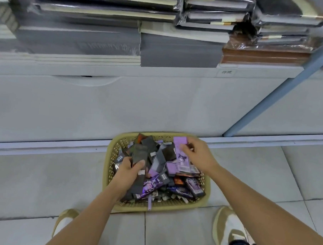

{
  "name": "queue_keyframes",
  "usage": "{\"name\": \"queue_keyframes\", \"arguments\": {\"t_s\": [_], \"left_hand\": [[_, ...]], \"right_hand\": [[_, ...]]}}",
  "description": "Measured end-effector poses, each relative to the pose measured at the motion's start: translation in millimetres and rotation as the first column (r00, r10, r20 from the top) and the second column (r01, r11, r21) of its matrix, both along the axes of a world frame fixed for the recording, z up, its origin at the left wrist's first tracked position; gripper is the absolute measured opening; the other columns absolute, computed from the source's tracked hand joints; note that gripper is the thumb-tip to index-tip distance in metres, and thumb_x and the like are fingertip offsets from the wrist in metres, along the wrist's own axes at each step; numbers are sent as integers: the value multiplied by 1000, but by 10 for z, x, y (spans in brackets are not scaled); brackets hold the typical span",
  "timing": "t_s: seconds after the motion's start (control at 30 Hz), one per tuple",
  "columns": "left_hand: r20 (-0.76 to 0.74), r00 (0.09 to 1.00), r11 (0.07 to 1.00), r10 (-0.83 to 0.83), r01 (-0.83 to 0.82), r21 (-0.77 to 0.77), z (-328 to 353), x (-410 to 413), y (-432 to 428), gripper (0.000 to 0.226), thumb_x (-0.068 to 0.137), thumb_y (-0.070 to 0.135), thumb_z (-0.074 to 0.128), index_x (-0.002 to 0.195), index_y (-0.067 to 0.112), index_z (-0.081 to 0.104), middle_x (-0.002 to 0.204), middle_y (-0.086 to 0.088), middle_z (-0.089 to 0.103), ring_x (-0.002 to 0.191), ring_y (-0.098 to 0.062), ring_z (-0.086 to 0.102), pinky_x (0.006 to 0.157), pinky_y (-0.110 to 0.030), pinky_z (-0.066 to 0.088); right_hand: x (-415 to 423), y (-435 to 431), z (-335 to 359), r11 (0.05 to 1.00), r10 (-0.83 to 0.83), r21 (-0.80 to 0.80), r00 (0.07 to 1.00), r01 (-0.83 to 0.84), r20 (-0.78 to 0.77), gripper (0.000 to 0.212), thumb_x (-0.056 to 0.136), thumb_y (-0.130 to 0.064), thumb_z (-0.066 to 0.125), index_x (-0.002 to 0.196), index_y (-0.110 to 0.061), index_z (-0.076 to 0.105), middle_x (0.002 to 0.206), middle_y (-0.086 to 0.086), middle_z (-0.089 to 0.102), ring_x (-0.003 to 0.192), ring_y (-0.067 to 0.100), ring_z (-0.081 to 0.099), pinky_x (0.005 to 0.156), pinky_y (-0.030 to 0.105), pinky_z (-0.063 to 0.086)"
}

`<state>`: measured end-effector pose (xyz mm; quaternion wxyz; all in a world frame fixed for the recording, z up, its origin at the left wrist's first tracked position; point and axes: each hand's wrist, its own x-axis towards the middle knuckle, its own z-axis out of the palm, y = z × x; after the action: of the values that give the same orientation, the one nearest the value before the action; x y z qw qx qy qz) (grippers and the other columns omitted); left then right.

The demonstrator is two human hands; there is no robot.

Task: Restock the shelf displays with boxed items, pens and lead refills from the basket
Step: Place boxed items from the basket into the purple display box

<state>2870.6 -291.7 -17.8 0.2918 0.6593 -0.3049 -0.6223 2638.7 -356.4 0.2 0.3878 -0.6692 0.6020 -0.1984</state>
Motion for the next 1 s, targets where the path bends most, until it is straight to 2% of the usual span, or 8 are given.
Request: {"name": "queue_keyframes", "arguments": {"t_s": [0.13,0.23,0.33,0.43,0.63,0.8,0.9,1.0], "left_hand": [[-301,923,968,238,-251,-5,339,-74,-50,19,92,20,64,91,1,58,68,-17,61,48,-27,61,45,-32,53],[-316,928,960,198,-248,-128,692,-42,-99,39,70,31,80,94,4,66,73,-18,64,51,-25,58,56,-34,52],[-315,941,951,126,-205,-230,1057,81,-145,45,74,17,80,113,5,61,65,-12,62,48,-21,56,54,-31,52],[-217,976,907,22,-111,-406,1540,303,-181,36,80,4,74,112,0,58,60,-8,62,43,-18,56,46,-27,51],[10,999,766,-50,45,-641,2684,692,-248,36,81,20,77,108,8,57,68,-4,68,53,-21,60,57,-33,55],[-77,993,704,87,-116,-701,3440,1112,-141,25,91,24,65,108,8,56,66,-8,68,53,-21,63,58,-34,57],[-174,968,648,183,-252,-719,3754,1326,-119,12,89,12,56,99,6,56,61,-11,65,49,-22,62,52,-31,55],[-152,951,547,268,-281,-789,4000,1534,-197,18,91,10,52,108,4,57,77,-10,69,50,-23,62,52,-29,54]], "right_hand": [[228,-86,464,951,-265,275,831,142,489,32,92,1,59,123,-4,52,117,19,62,98,27,63,72,34,59],[427,-97,837,966,-240,222,772,131,589,37,89,4,62,124,-3,53,117,22,62,93,28,63,64,30,60],[596,-141,1244,990,-134,109,798,87,587,33,88,5,63,119,-2,55,114,22,63,92,28,62,66,29,60],[777,-125,1749,999,17,-32,821,2,571,26,92,1,60,115,-5,51,110,19,62,91,27,64,67,32,61],[1070,-189,2837,942,257,-313,864,-123,433,15,99,-15,53,113,-9,53,96,14,71,85,22,73,69,39,62],[1443,-203,3710,833,395,-535,829,-140,397,7,100,-22,52,106,-23,52,92,1,68,84,13,70,67,34,59],[1711,-297,4064,758,377,-645,871,-95,315,13,100,-31,49,104,-19,49,94,0,64,88,16,66,72,34,56],[1999,-412,4297,667,355,-730,925,-149,136,21,101,-33,46,109,-13,46,89,-3,55,83,18,56,72,34,46]]}}
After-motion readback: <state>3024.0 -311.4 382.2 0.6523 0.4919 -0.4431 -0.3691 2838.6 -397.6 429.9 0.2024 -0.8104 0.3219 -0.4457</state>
